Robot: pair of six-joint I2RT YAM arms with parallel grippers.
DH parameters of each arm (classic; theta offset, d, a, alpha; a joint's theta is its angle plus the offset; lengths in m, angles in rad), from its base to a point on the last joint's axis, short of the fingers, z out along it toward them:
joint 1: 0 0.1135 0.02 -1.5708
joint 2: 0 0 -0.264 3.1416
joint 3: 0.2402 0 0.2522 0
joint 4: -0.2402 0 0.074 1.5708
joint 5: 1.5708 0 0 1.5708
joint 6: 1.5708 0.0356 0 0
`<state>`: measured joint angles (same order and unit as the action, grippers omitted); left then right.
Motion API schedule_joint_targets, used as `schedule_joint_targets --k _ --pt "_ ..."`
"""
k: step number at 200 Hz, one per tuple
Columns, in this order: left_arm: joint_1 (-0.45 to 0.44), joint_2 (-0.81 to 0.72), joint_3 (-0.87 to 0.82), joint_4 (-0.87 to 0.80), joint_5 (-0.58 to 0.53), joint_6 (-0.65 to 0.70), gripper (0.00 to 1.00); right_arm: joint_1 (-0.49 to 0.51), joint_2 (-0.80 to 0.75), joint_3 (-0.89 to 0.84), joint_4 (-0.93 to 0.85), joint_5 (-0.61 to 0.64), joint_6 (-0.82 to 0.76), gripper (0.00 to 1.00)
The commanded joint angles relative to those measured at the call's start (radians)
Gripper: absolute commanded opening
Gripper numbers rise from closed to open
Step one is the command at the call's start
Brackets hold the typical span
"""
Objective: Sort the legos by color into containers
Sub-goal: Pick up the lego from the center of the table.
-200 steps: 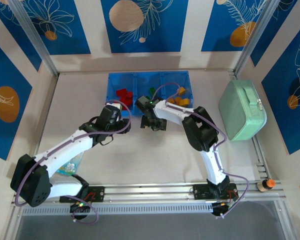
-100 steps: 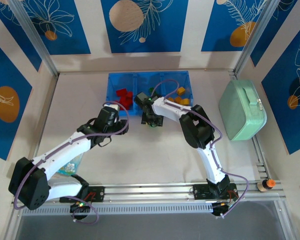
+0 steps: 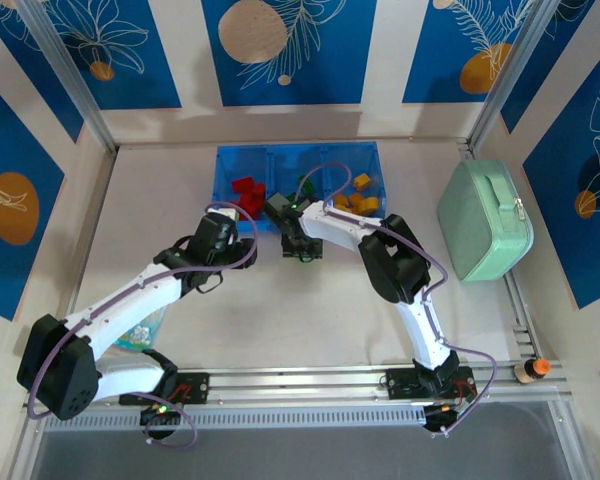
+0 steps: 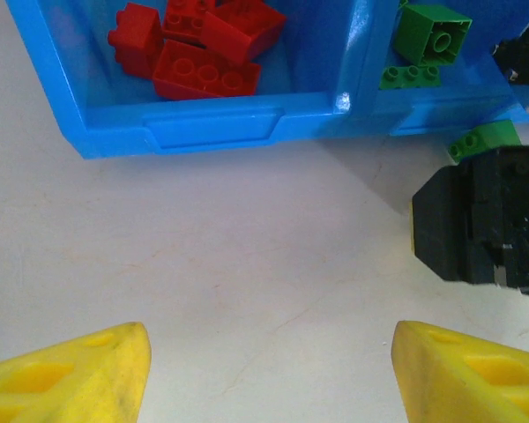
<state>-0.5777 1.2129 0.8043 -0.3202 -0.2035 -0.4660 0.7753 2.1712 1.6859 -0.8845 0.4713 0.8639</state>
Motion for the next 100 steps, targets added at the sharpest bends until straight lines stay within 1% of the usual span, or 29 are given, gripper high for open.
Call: schedule_joint_targets --k 1,38,68,100 --pt "0.009 0.002 -0.018 0.02 0.001 -0.013 0.72 0.013 -0.079 -0.008 -0.04 0.03 -0.014 0.4" --pt "0.009 -0.02 -0.035 0.014 0.003 -0.018 0.72 0.007 -0.126 0.035 -0.046 0.054 -0.057 0.4" --pt "0.009 -0.056 -0.055 0.005 0.01 -0.029 0.72 -0.037 -0.089 0.179 -0.081 0.056 -0.132 0.41" --pt "0.009 -0.108 -0.083 -0.012 0.015 -0.042 0.72 -0.091 0.015 0.382 -0.144 0.05 -0.2 0.41"
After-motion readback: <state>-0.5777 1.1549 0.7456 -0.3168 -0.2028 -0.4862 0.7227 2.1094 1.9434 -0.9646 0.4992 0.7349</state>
